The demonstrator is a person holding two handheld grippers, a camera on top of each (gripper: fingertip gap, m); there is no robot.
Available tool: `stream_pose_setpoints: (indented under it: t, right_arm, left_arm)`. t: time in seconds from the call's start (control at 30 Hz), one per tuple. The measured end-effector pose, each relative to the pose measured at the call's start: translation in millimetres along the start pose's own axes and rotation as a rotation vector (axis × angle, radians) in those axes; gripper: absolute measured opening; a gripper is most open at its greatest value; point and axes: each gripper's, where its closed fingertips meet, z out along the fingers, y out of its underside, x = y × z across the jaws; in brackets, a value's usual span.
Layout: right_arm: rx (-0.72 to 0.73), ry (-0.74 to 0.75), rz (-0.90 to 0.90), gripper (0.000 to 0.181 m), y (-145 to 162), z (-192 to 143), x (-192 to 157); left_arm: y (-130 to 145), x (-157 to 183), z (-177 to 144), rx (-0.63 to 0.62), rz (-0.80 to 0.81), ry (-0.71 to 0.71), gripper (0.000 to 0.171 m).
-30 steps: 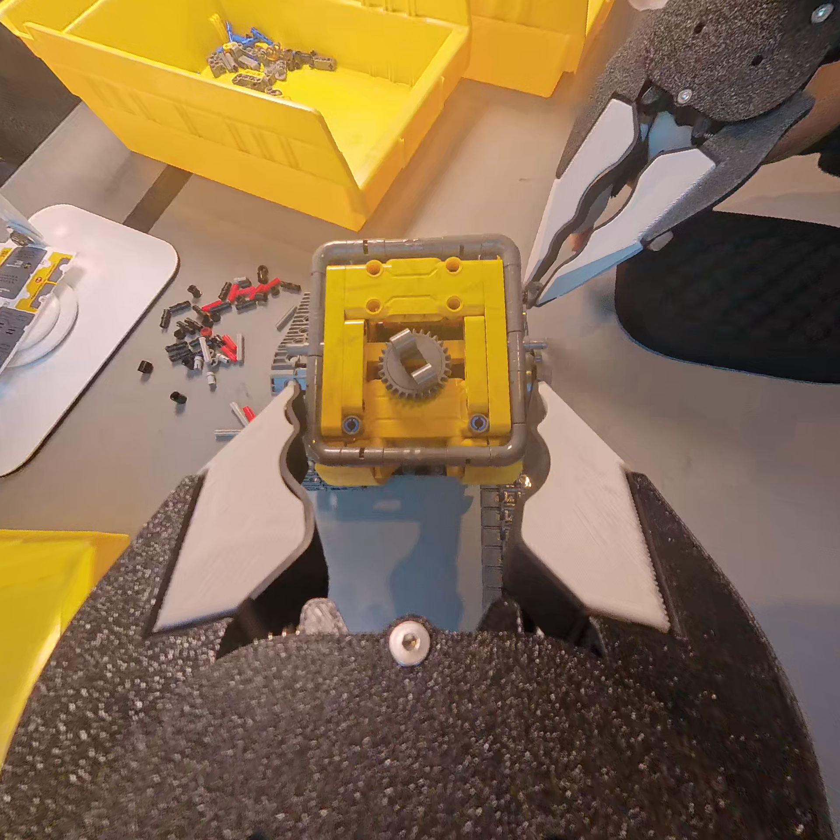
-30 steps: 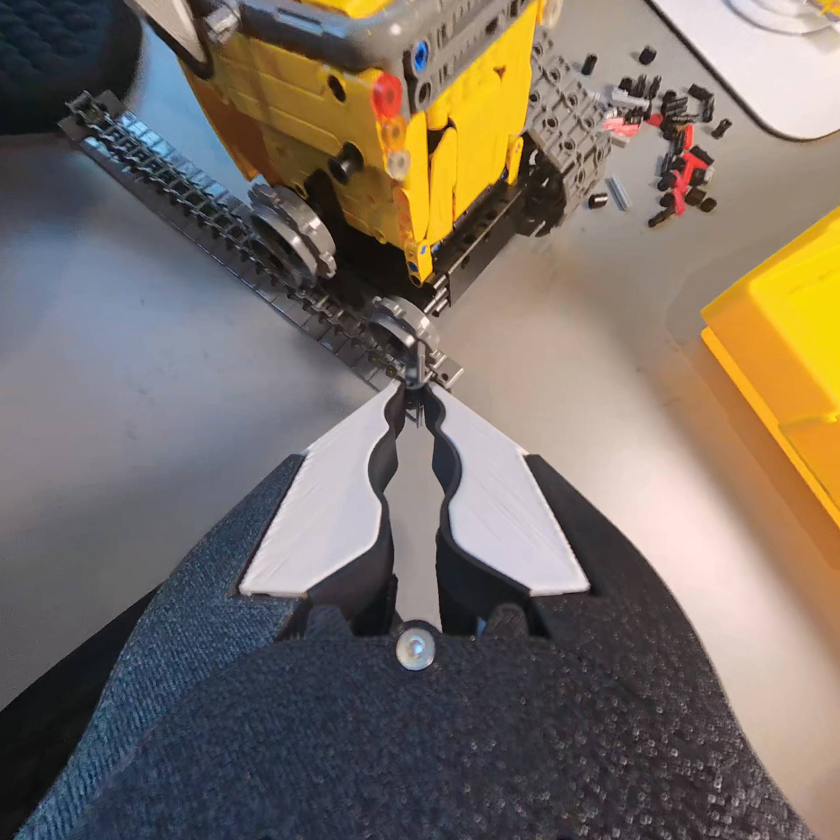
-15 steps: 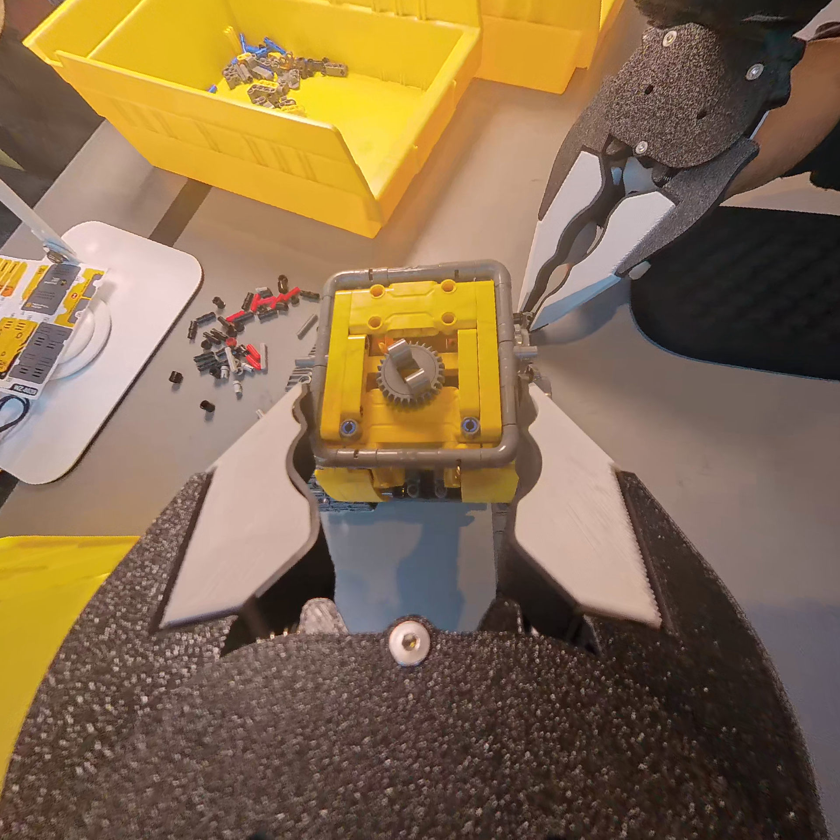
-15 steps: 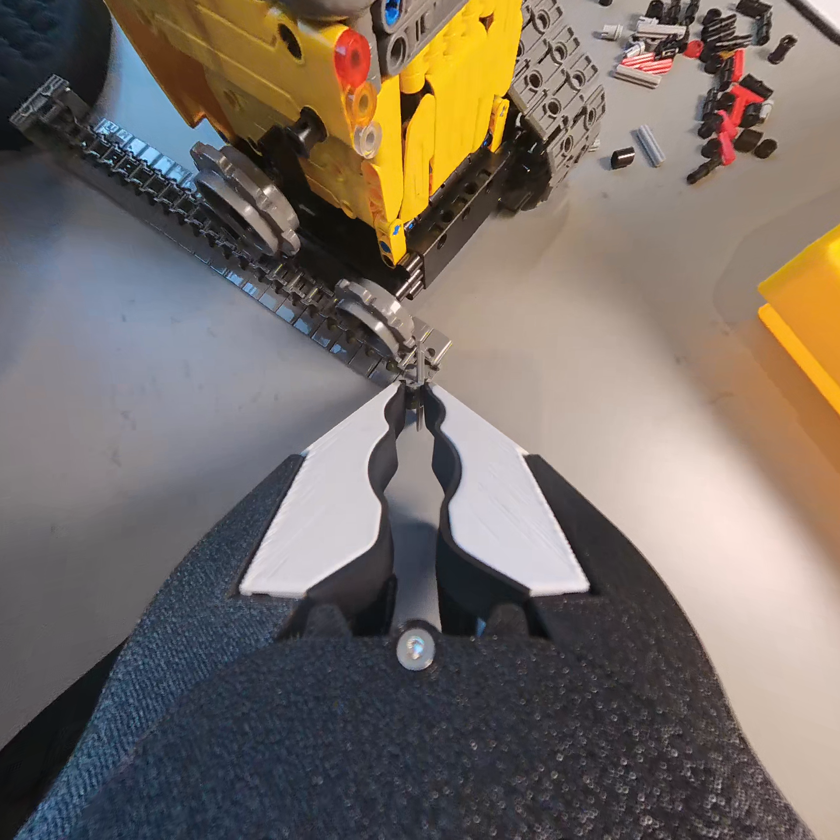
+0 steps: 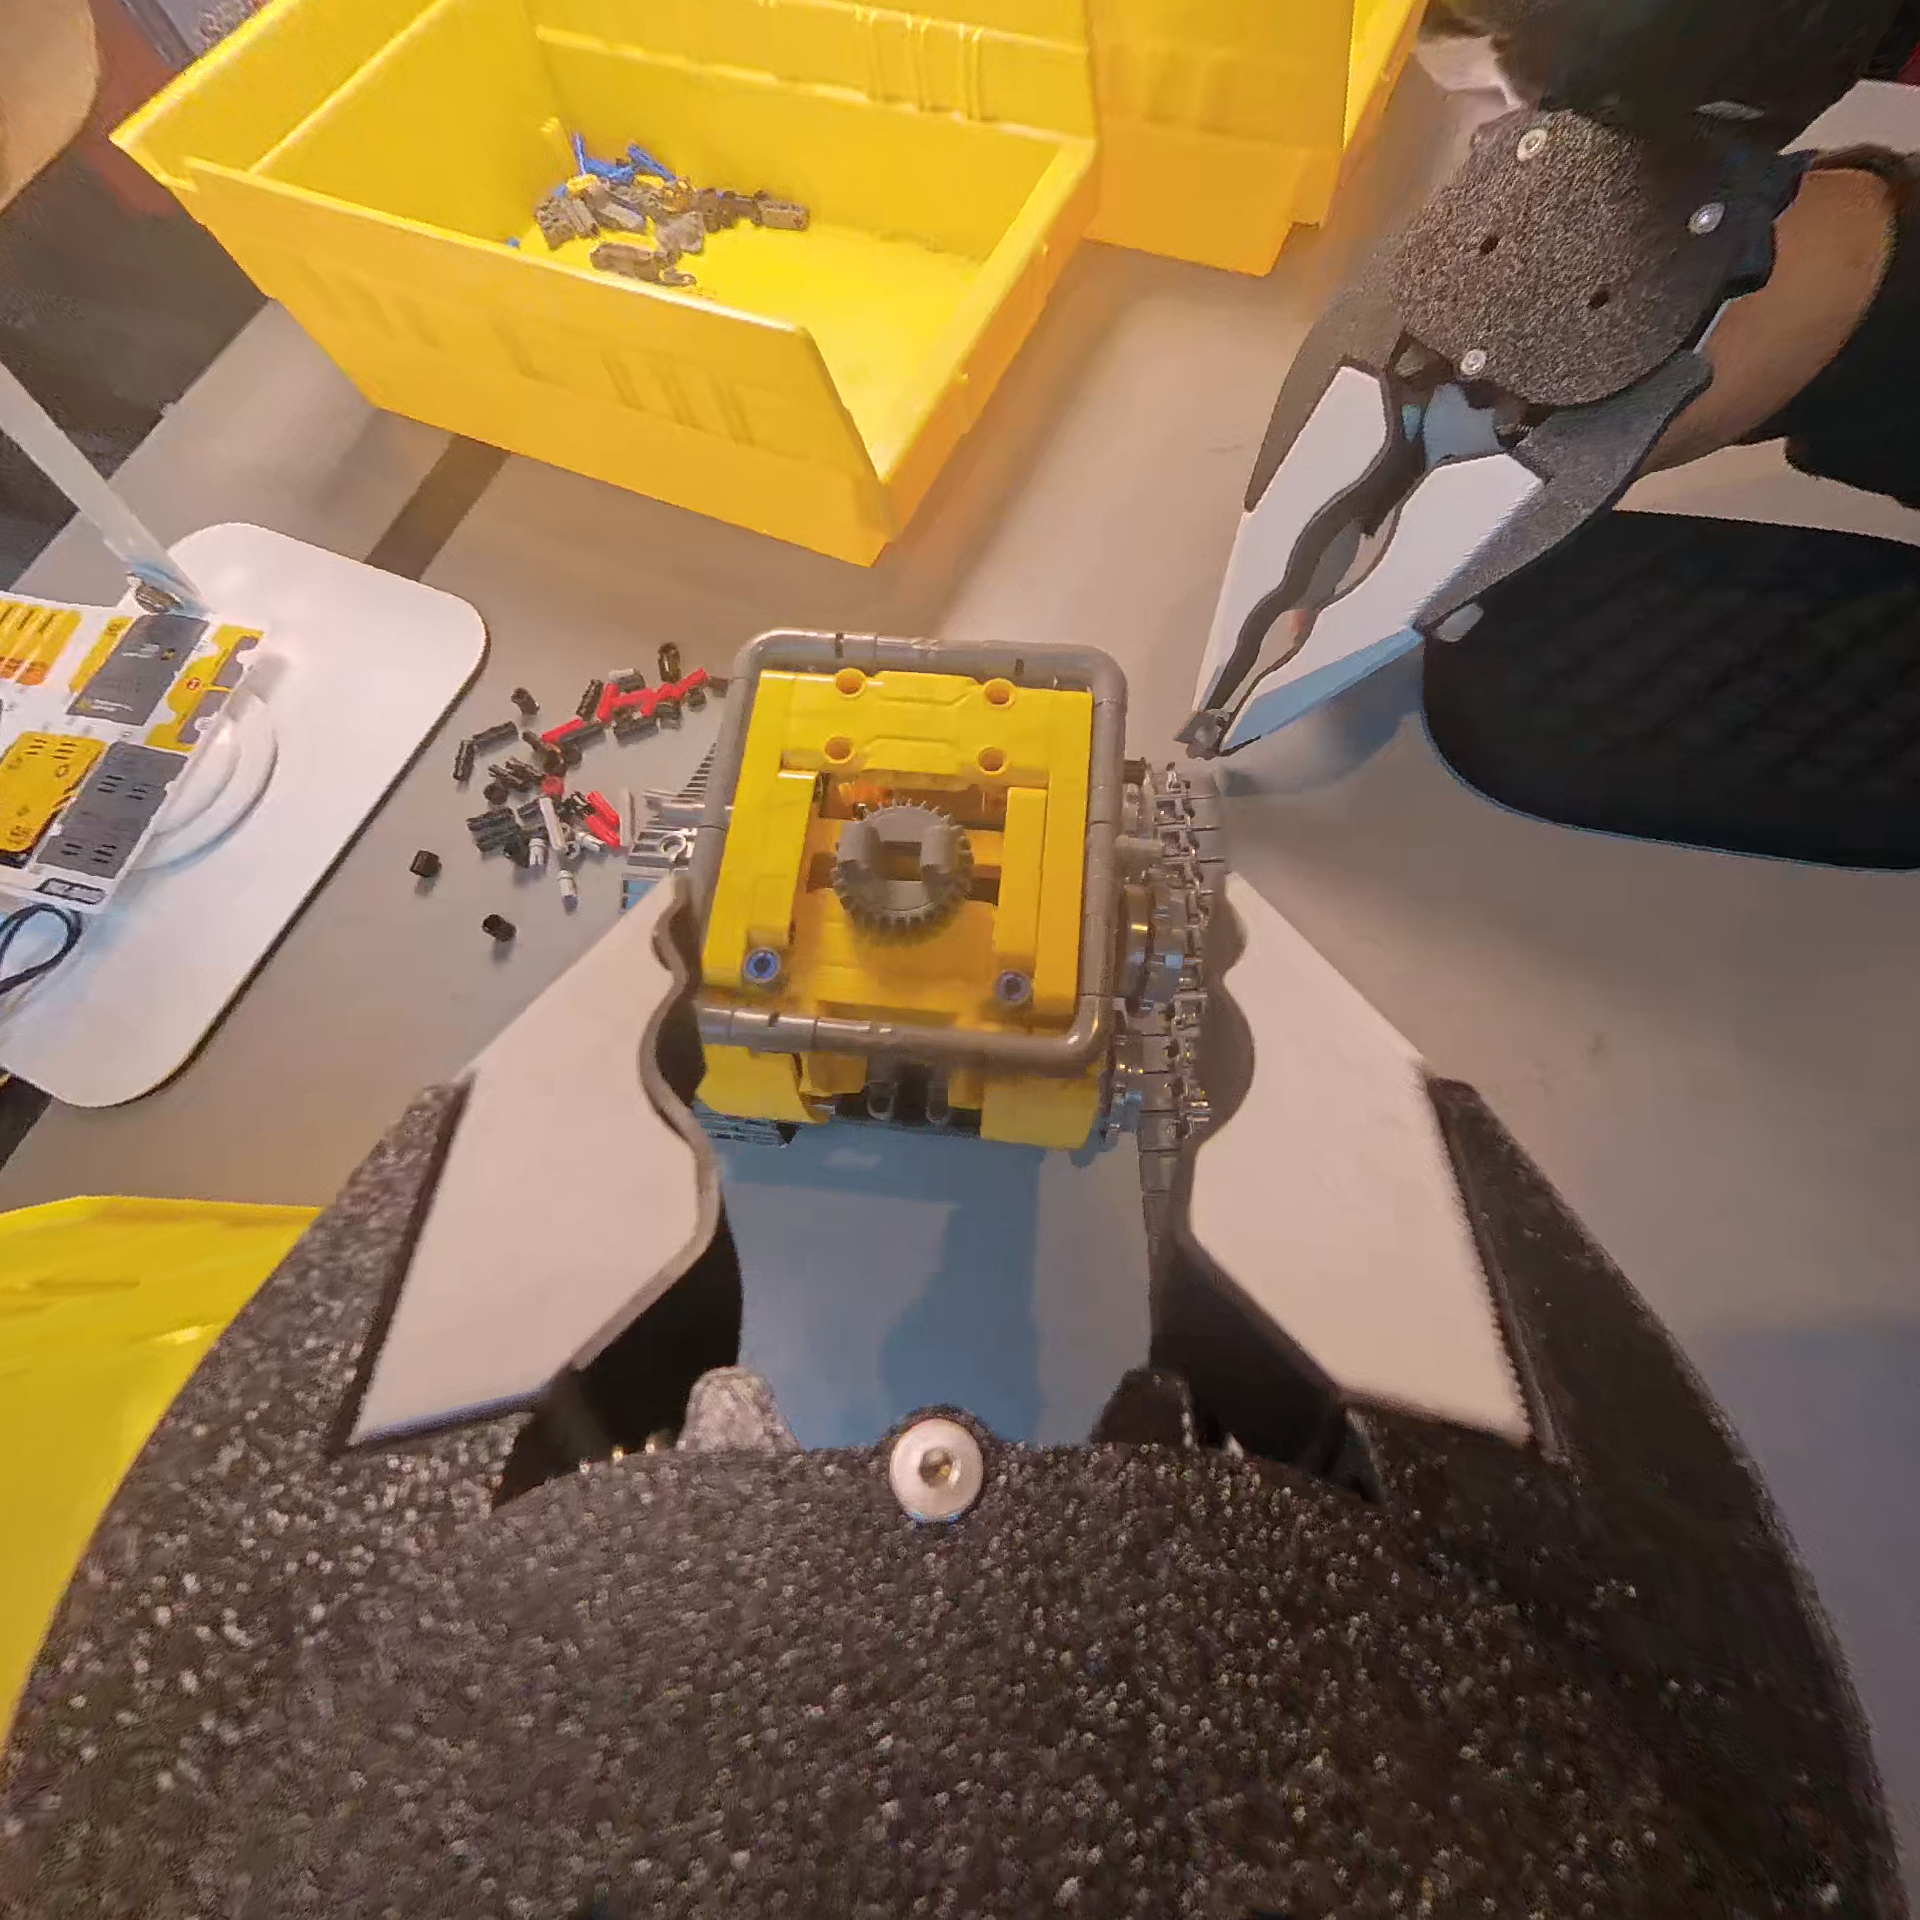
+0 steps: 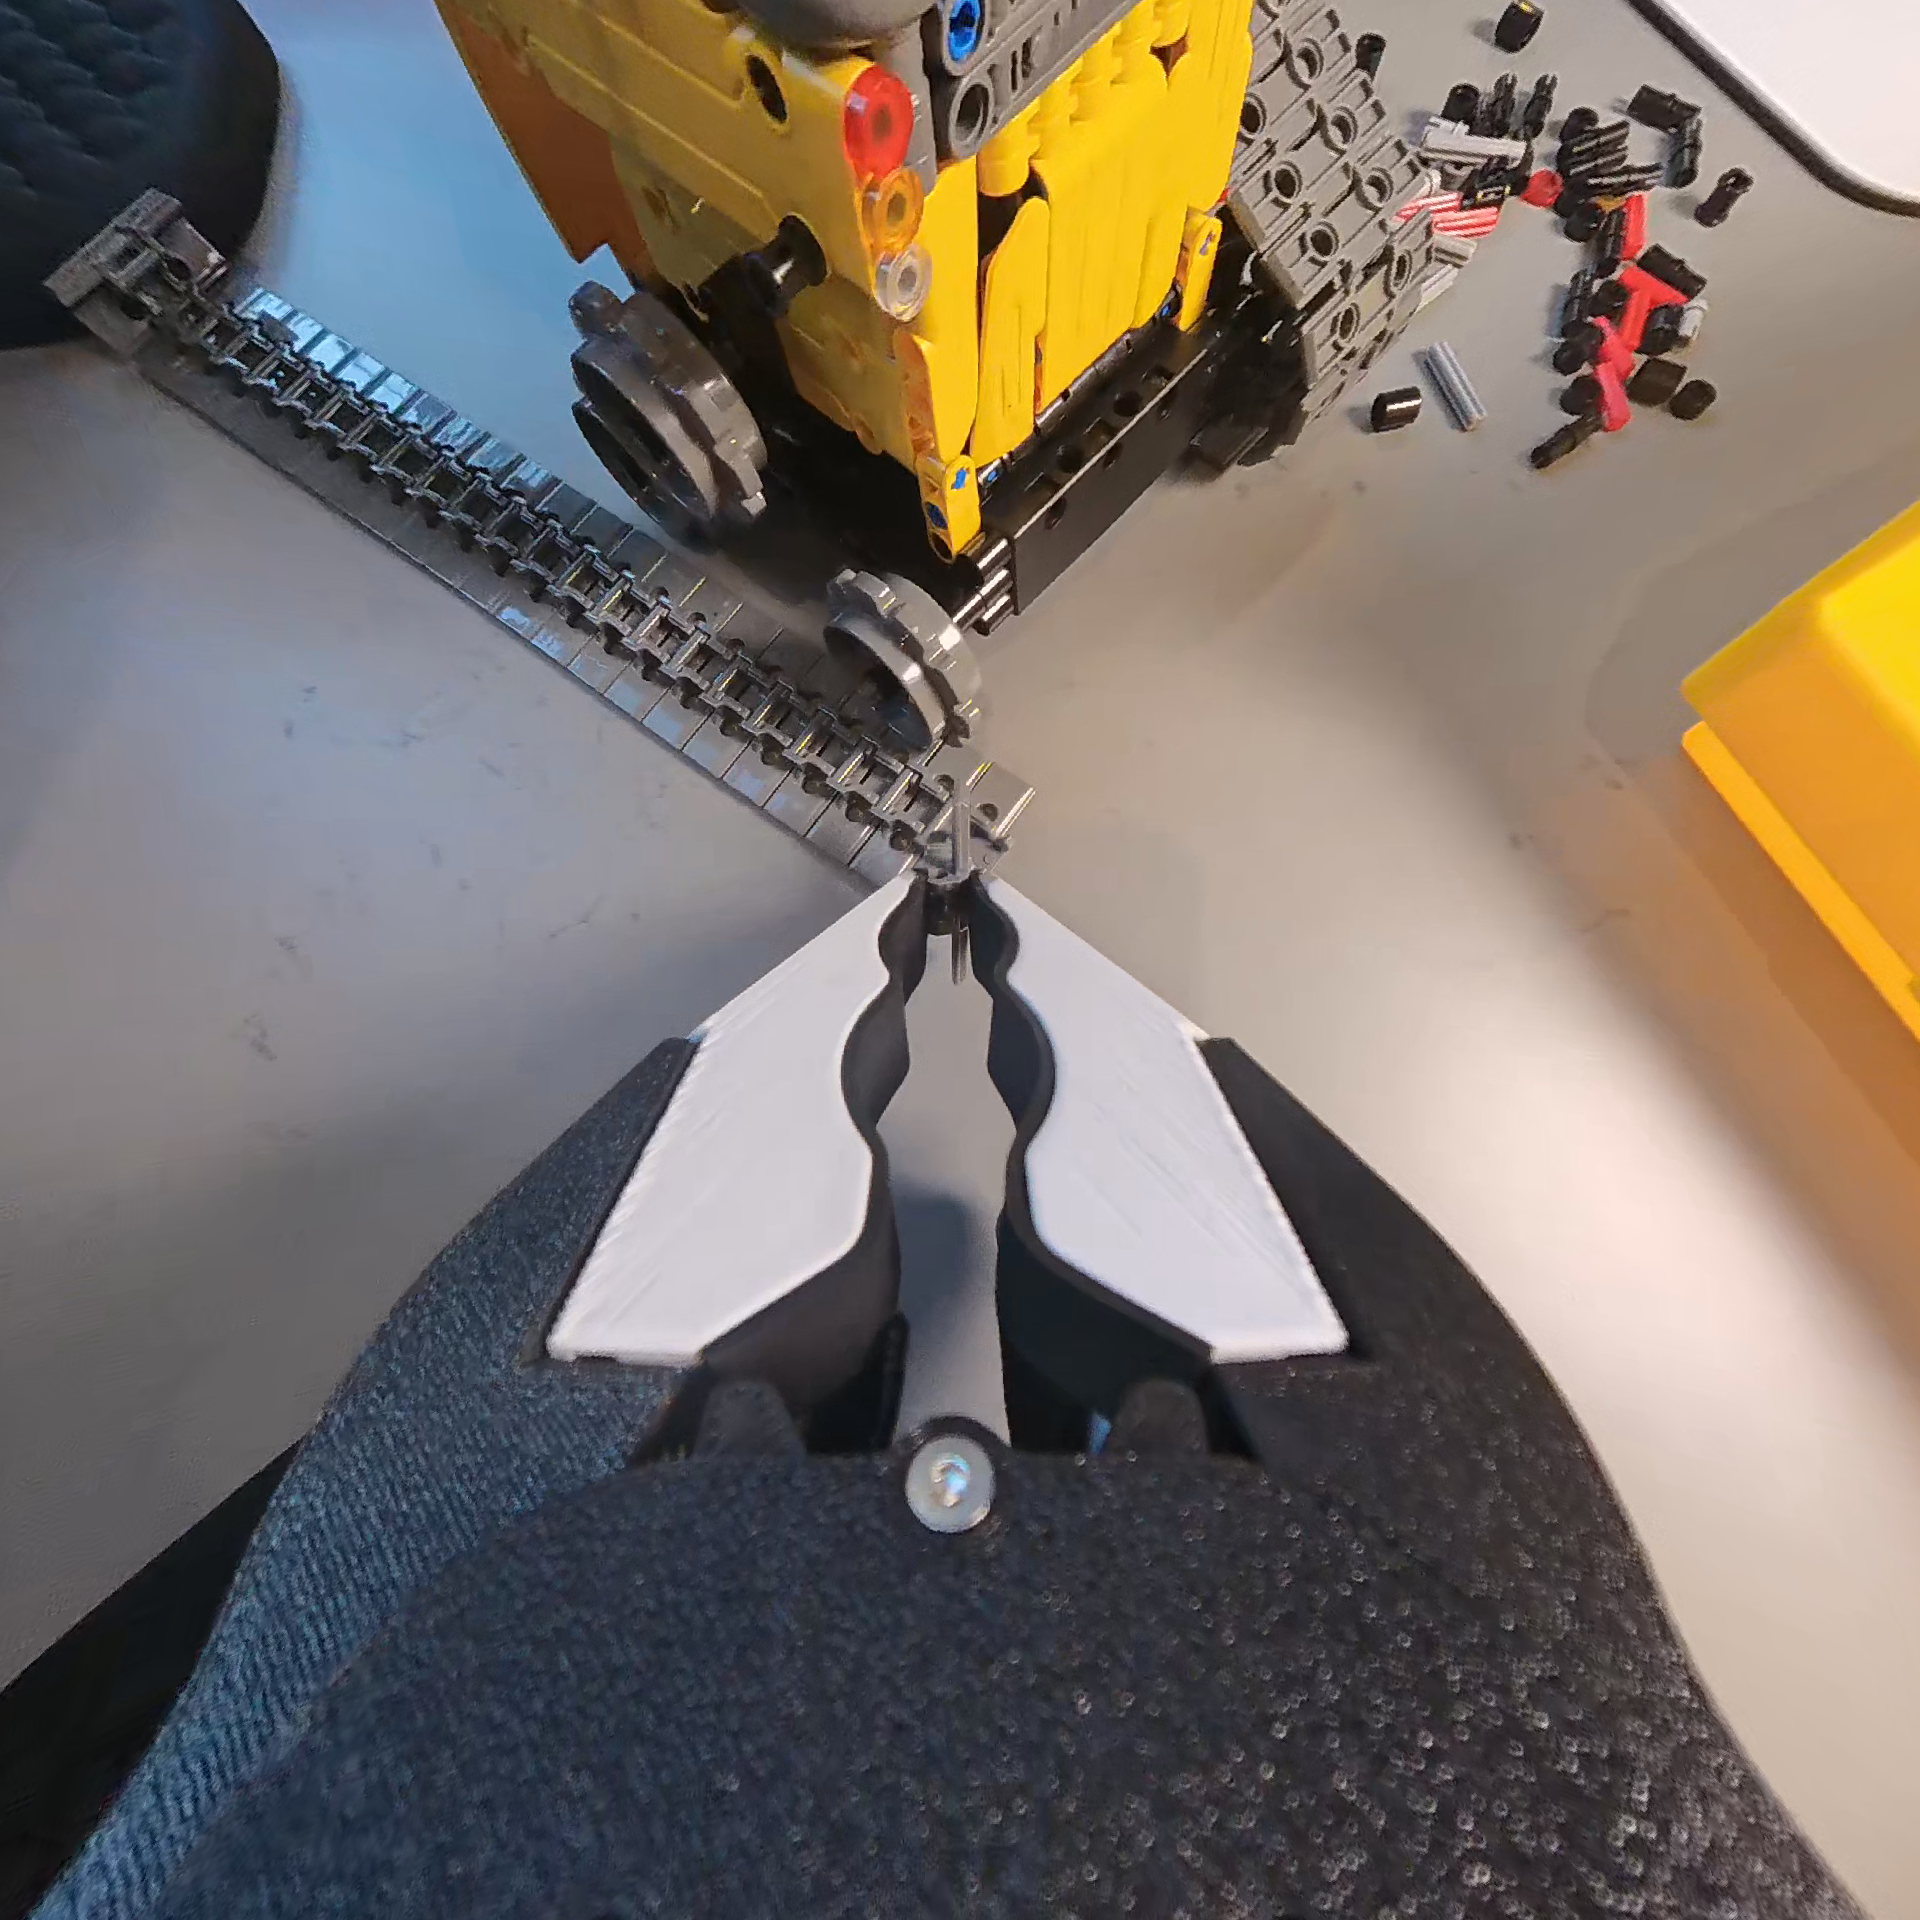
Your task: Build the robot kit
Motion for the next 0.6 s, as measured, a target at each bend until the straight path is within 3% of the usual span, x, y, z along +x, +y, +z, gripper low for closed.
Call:
stream_pose_setpoints:
  t: [0.07,0.13,0.2,0.3,0.6]
  right_arm:
    - [-0.002,-0.012,0.002,0.007,1.8,0.5,-1.9]
    - [-0.006,-0.013,-0.001,0.007,2.4,1.2,-2.2]
    - [0.001,-0.014,-0.009,0.007,1.0,-0.2,-4.3]
    - [0.024,-0.016,-0.020,0.007,0.8,-5.7,-7.0]
    - [0.068,-0.021,-0.004,0.007,3.1,-12.7,-4.3]
  left_arm:
    - [5.0,-4.1,11.9,-0.073,-0.013,0.039,0.117]
    - [10.8,-7.0,22.9,-0.172,0.012,0.074,0.125]
    - [27.8,-7.5,30.9,-0.313,0.042,0.123,0.106]
    - [29.9,-8.9,31.7,-0.367,0.058,0.136,0.106]
    - [16.1,-9.6,26.4,-0.291,0.009,0.065,0.105]
